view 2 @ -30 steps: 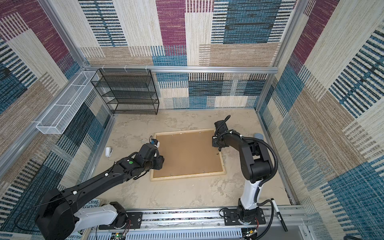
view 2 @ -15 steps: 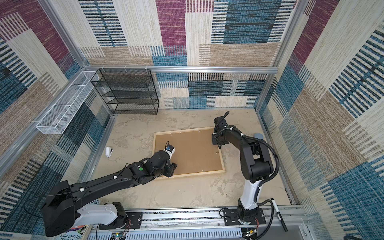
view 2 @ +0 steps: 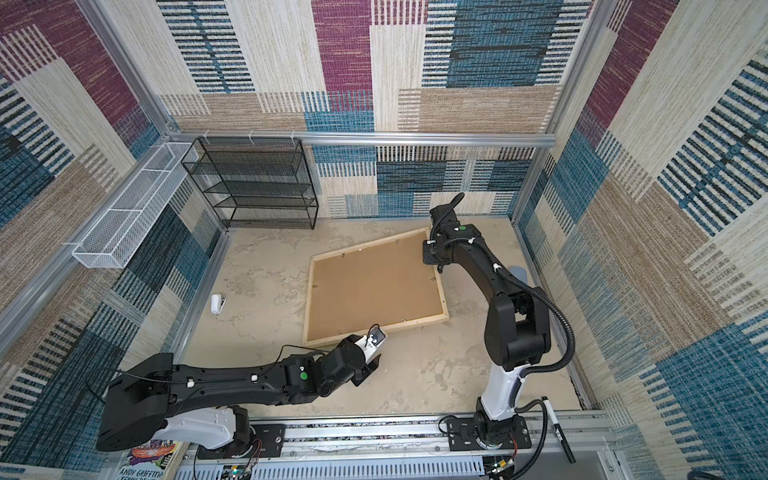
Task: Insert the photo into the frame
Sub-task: 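Hold the far corner with the right gripper while left grips the near edge, then lift the frame's near edge with the left gripper, tilting it up on edge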
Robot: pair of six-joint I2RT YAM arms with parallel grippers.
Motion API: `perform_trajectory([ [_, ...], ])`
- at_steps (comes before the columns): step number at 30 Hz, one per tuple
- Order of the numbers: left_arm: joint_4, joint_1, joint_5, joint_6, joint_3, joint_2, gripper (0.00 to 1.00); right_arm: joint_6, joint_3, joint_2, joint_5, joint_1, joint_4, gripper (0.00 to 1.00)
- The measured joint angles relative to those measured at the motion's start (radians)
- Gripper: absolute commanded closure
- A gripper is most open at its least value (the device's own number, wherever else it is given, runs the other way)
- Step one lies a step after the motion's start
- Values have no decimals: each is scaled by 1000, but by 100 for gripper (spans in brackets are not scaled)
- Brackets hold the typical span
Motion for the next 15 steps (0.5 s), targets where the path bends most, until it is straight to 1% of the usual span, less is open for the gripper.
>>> perform_trajectory([
  [4,80,-5,-86,60,-24,31,44,0,31,-12,-7,2,-27,90],
  [8,172,-15,-135,116,-31,75,44,0,42,-23,-8,1,-45,90],
  [13,258,-22,-206,191,-7,174,45,0,47,-24,-11,4,-58,90],
  [15,310,-29,-262,237,7,225,45,0,47,-24,-12,4,-56,90],
])
